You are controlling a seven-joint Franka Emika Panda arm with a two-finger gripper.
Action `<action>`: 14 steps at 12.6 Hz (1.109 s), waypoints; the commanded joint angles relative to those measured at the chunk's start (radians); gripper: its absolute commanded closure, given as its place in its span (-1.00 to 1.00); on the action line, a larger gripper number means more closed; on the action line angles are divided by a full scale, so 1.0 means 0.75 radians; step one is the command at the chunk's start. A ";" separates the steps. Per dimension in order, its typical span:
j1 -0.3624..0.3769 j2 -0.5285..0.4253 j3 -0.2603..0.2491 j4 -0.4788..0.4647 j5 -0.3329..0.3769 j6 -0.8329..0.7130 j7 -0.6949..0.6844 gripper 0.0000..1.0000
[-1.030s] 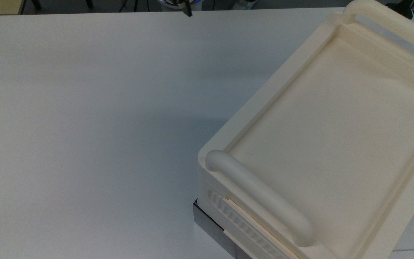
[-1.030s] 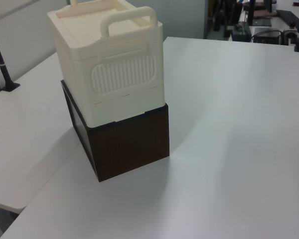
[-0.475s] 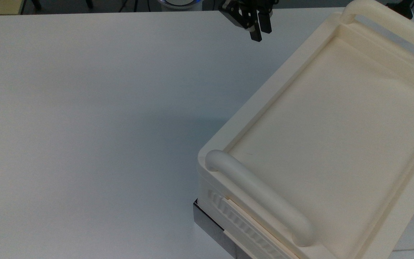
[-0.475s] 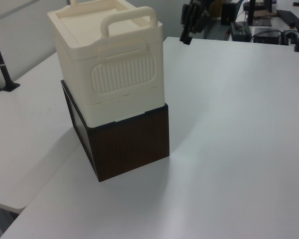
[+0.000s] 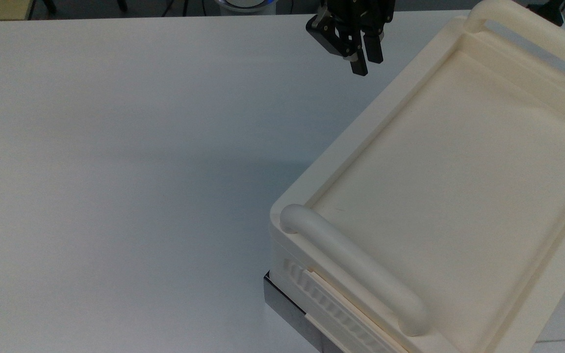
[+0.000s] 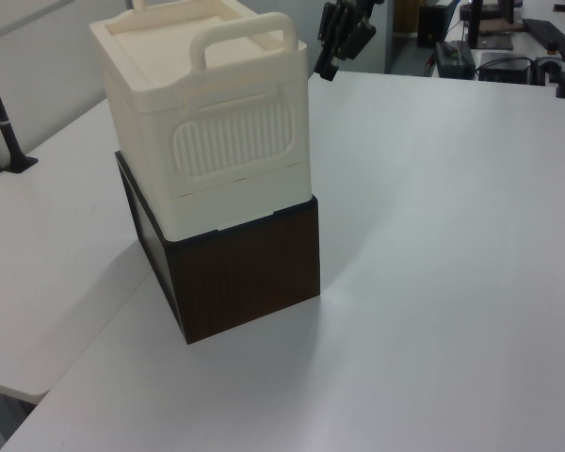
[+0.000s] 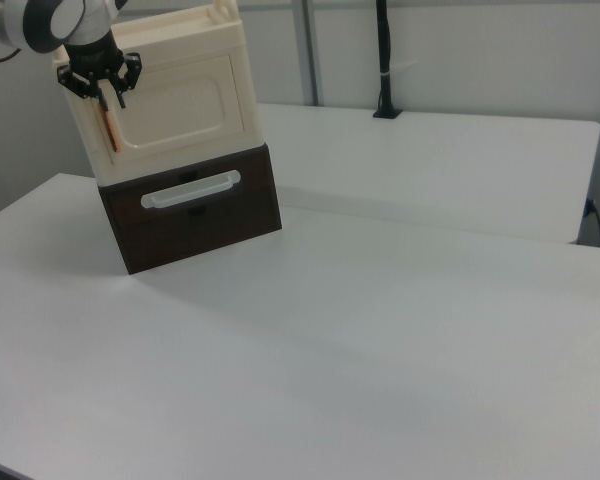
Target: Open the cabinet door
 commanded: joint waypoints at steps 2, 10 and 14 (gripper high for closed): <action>0.008 0.030 0.031 0.028 0.016 0.026 -0.032 0.42; 0.041 0.067 0.056 0.028 -0.004 0.128 -0.021 0.42; 0.043 0.100 0.056 0.017 -0.012 0.202 -0.005 0.80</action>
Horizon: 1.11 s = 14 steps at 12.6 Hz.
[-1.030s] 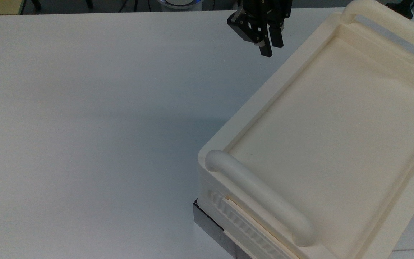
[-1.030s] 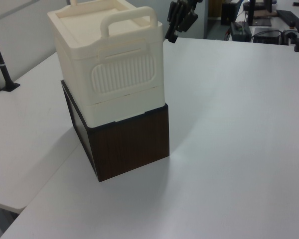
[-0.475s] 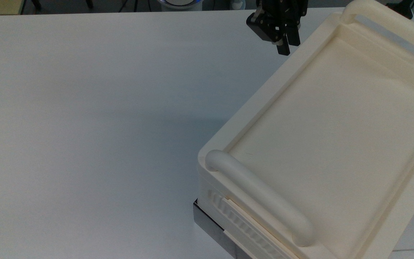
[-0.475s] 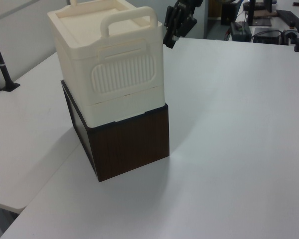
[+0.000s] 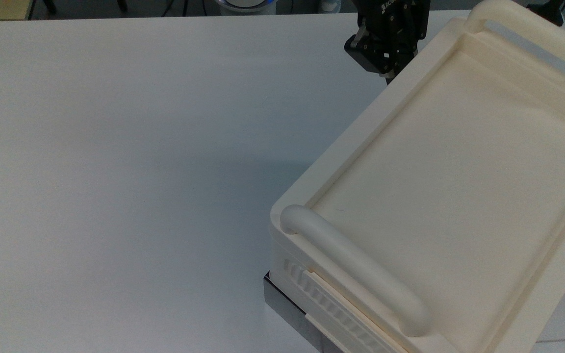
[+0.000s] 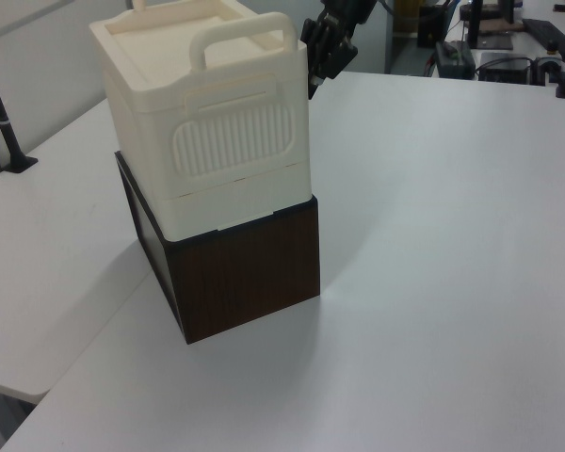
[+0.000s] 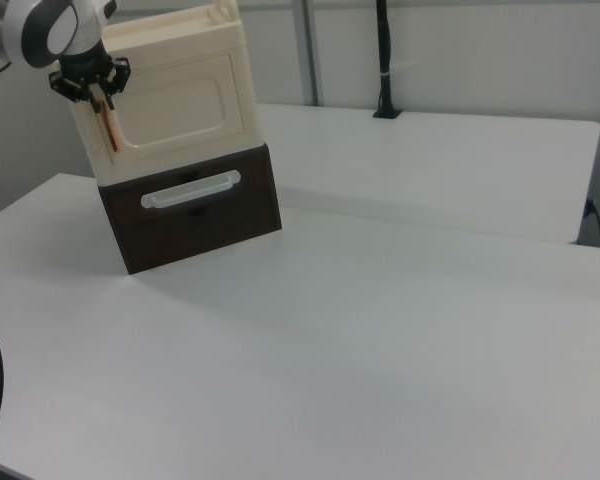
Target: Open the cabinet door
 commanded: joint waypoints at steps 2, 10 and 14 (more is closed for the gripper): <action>0.018 0.034 -0.006 0.013 -0.009 0.066 0.068 1.00; -0.113 -0.176 -0.008 -0.162 -0.009 -0.128 0.114 1.00; -0.228 -0.236 -0.020 -0.193 -0.009 -0.265 0.097 1.00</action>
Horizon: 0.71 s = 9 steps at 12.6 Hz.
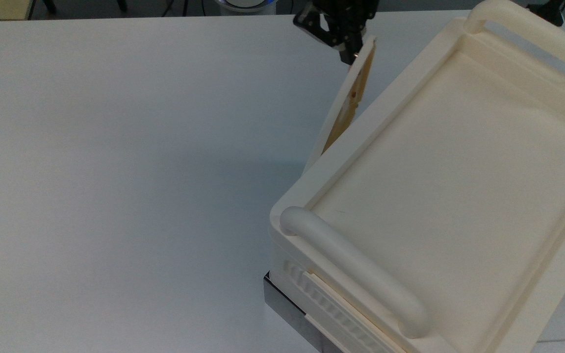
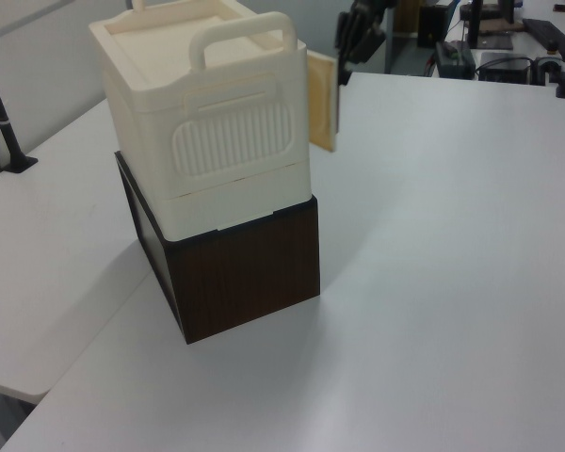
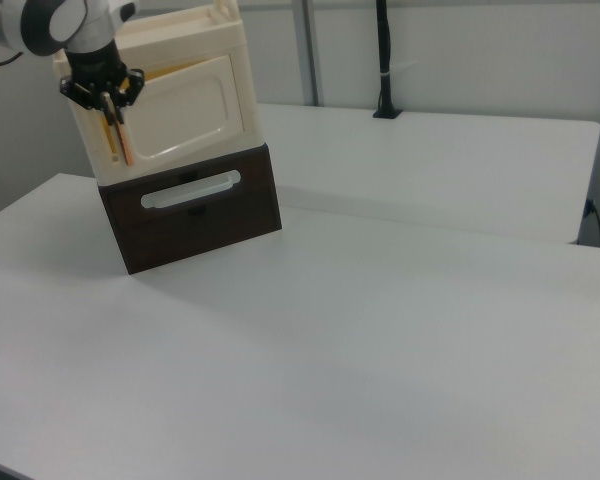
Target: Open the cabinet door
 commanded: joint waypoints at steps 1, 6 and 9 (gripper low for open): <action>-0.149 -0.079 -0.018 -0.074 -0.009 -0.070 0.009 0.96; -0.431 -0.056 -0.061 -0.048 -0.009 -0.171 0.007 -1.00; -0.486 -0.066 -0.171 -0.027 -0.013 -0.113 0.019 -1.00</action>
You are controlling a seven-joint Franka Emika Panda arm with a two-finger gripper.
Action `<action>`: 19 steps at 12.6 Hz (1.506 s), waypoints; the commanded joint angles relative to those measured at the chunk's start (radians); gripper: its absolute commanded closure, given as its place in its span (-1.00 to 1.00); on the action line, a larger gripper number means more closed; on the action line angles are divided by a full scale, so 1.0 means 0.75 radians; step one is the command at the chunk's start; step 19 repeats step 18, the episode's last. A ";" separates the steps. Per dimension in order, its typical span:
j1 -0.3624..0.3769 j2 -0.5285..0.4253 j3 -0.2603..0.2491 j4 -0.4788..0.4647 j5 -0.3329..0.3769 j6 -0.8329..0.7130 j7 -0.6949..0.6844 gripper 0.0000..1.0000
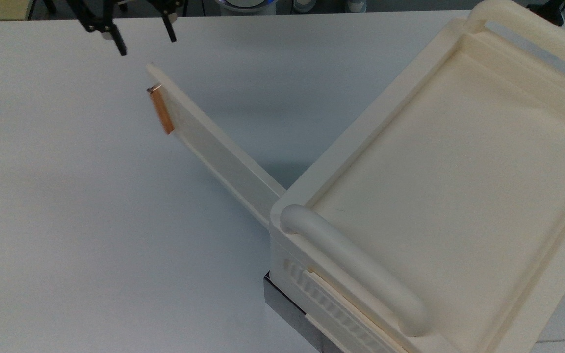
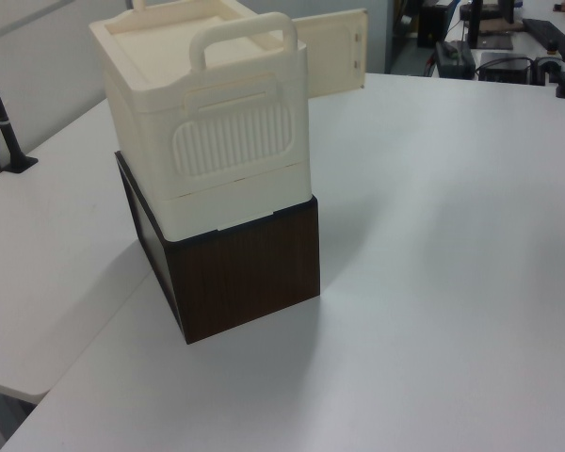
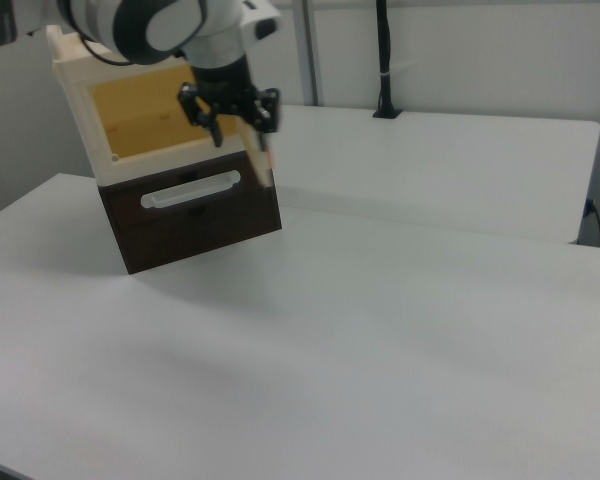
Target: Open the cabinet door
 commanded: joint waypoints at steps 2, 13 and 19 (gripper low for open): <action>-0.011 -0.026 -0.112 0.007 -0.010 -0.037 0.033 -1.00; 0.364 -0.127 -0.269 -0.028 -0.333 -0.398 0.528 -1.00; 0.366 -0.116 -0.267 -0.030 -0.356 -0.361 0.528 -1.00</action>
